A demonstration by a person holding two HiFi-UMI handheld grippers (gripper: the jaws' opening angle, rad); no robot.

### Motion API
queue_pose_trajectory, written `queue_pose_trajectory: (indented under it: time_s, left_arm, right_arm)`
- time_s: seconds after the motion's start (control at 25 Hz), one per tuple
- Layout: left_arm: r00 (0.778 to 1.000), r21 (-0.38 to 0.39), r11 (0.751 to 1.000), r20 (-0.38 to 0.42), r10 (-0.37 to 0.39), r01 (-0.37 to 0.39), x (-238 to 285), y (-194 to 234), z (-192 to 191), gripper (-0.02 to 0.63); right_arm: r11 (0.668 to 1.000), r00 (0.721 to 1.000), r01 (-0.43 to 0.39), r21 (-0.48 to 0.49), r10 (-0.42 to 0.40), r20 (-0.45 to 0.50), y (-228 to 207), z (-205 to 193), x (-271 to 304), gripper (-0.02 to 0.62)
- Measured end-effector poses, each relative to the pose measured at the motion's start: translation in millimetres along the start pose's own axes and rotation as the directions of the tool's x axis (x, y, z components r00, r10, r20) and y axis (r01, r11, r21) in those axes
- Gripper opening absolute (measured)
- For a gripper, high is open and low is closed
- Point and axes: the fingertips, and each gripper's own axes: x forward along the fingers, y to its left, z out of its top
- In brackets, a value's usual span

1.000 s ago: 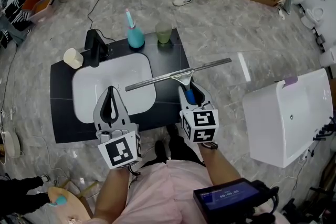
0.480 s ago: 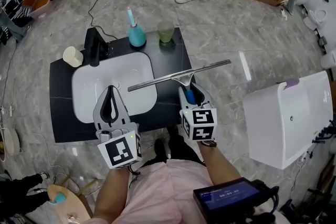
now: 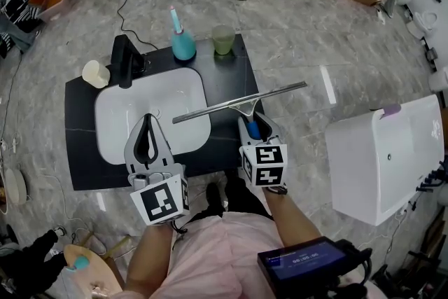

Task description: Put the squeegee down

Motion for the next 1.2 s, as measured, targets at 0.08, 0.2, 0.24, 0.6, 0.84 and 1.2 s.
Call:
queue_pose_trajectory:
  time_s: [0.08,0.2,0.24,0.6,0.84,1.2]
  left_arm:
    - [1.000,0.000,1.000,-0.007,0.001,-0.001,2,1,-3,0.009]
    - [1.000,0.000,1.000,-0.014,0.000,0.000,5,-1,-4,0.009]
    - [1.000,0.000,1.000,-0.015,-0.002,0.002,6,-2,-4,0.009]
    - [0.999,0.001,1.000,-0.031,-0.012,0.012,15,-4,-13,0.009]
    - [0.999,0.000,1.000,-0.051,-0.014,0.014,27,-4,-24,0.009]
    - [0.997,0.008,1.000,-0.070,-0.022,0.022,26,-3,-28,0.009]
  right_arm:
    - [1.000,1.000,-0.001,0.001,0.001,-0.008,0,-4,3,0.126]
    - [1.000,1.000,-0.003,0.004,0.004,-0.023,0,-9,5,0.126]
    - [1.000,1.000,-0.003,0.006,0.003,-0.027,-1,-10,6,0.126]
    - [1.000,0.998,0.001,0.016,0.000,-0.061,-4,-23,17,0.126]
    - [1.000,0.996,0.004,0.022,-0.002,-0.087,-9,-33,32,0.126]
    - [0.999,0.993,0.006,0.034,-0.002,-0.122,-8,-46,35,0.126]
